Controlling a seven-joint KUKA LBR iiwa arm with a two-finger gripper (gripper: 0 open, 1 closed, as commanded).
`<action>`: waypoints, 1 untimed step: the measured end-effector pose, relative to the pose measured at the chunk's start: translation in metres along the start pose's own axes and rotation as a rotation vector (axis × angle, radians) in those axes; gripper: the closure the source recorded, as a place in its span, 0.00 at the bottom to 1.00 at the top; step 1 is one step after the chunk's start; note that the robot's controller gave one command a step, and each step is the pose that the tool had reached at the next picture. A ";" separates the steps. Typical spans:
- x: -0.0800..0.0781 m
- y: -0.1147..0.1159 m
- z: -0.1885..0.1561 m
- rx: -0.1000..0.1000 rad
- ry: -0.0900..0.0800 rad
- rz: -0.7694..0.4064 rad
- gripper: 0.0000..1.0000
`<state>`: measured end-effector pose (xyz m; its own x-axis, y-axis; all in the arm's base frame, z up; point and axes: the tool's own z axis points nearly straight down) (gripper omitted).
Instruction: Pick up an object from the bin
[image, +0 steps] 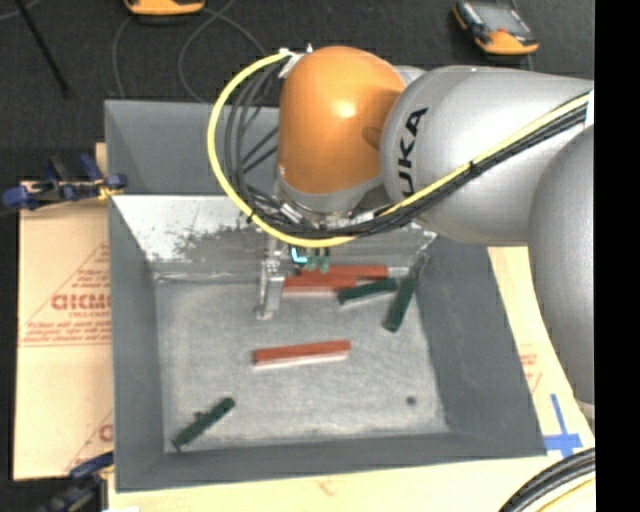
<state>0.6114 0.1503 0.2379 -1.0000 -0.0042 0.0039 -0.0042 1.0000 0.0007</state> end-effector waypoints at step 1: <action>0.056 -0.088 0.172 0.003 0.000 -0.075 0.00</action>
Offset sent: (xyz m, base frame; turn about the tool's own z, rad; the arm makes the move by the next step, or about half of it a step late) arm -0.0548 -0.0848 -0.1679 -0.0790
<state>0.5553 0.0621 0.0666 -0.9968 -0.0796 0.0038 -0.0796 0.9968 -0.0020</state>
